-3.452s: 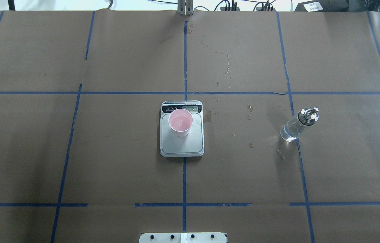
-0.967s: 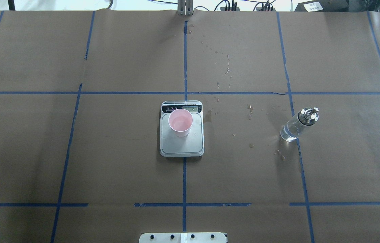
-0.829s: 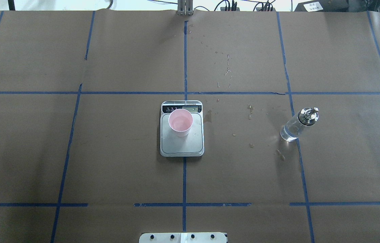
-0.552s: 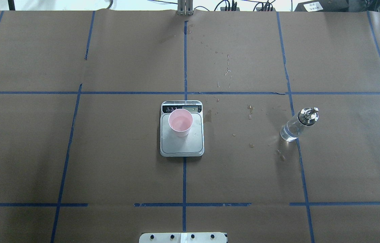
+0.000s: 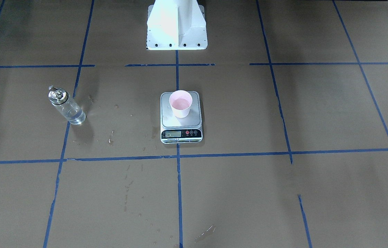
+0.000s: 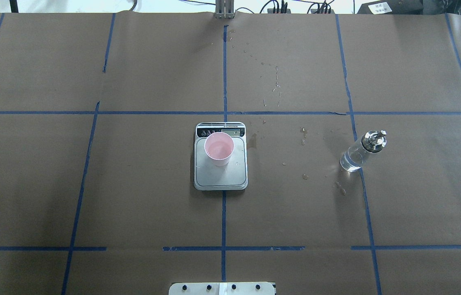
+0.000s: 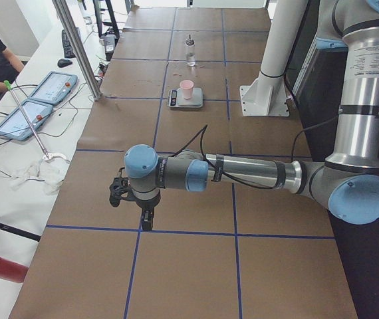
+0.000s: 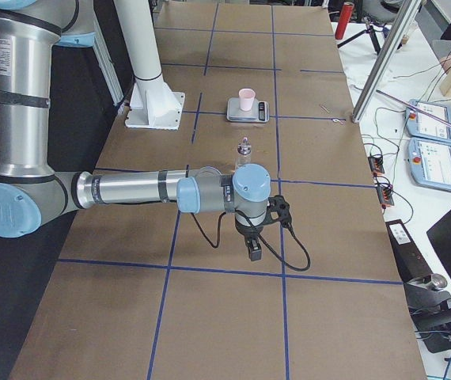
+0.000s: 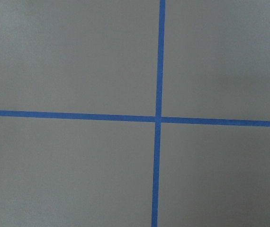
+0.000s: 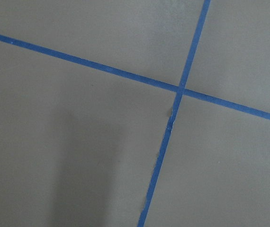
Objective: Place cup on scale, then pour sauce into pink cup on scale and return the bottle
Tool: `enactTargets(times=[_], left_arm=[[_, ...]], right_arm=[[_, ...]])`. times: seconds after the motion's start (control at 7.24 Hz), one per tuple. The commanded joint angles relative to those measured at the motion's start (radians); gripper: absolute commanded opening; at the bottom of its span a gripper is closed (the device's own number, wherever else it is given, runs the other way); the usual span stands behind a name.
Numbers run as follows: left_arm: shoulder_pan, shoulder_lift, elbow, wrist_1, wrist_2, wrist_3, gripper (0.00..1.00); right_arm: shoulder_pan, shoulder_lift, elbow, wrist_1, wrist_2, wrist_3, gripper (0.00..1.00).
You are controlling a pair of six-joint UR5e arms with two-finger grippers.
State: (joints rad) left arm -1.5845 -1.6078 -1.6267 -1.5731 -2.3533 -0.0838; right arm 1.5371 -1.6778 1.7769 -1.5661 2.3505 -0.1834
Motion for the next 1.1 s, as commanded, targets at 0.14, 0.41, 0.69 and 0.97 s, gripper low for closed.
enactTargets(times=[0.14, 0.41, 0.69, 0.97], left_arm=[[0.001, -0.001, -0.007, 0.001, 0.000, 0.001, 1.00], [0.001, -0.001, -0.001, -0.001, -0.001, 0.001, 1.00], [0.001, -0.007, 0.005, -0.001, -0.001, 0.001, 1.00], [0.001, -0.014, 0.008, -0.002, -0.006, 0.001, 1.00]], right_arm=[[0.000, 0.009, -0.001, 0.001, -0.002, -0.001, 1.00], [0.000, 0.009, -0.001, 0.000, 0.000, 0.001, 1.00], [0.000, 0.009, -0.002, 0.000, 0.000, 0.001, 1.00], [0.000, 0.007, -0.004, 0.000, 0.000, 0.002, 1.00]])
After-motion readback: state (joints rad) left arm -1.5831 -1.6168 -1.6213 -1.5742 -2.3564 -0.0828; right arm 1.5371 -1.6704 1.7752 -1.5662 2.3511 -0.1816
